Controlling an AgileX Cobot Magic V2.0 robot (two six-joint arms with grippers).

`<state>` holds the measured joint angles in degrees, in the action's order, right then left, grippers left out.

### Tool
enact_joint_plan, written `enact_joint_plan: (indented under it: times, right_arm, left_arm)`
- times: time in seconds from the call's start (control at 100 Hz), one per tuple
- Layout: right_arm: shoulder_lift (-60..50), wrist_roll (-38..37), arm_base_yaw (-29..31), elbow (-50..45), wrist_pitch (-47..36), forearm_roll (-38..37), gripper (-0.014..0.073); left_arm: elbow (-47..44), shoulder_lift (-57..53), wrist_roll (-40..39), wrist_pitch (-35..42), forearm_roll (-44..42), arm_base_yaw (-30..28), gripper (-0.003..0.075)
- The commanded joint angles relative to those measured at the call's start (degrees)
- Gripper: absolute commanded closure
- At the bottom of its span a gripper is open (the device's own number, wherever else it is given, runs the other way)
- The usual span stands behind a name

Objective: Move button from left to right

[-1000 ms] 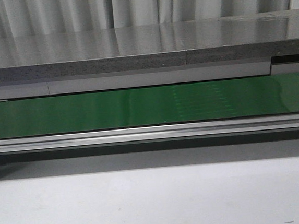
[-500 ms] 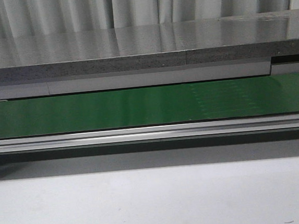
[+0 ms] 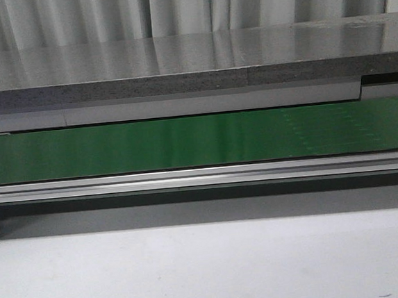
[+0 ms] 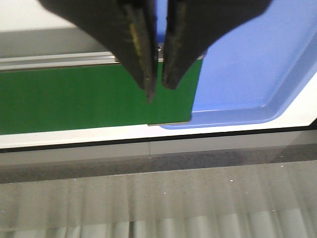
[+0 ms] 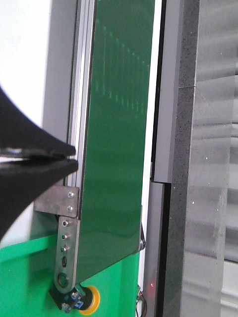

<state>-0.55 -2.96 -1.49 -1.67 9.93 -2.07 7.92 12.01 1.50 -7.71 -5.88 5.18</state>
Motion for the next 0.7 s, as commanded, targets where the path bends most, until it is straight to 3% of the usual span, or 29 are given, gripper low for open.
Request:
enact_joint_plan:
  times: [0.0,0.51,0.69]
  right_arm:
    - [-0.92,-0.07,-0.03,-0.06,-4.43,-0.61,0.0661]
    - [-0.92,-0.07,-0.03,-0.06,-4.43,-0.61,0.0661]
    - [-0.92,-0.07,-0.03,-0.06,-4.43,-0.61,0.0661]
  left_arm:
    - [-0.53,-0.89,-1.50,6.95,-0.54,1.50,0.0715]
    - [-9.00,-14.39,-1.50,7.31,0.36,0.59,0.0715]
    - [-10.13,-14.28,-1.50,9.17,0.76,0.59,0.0715]
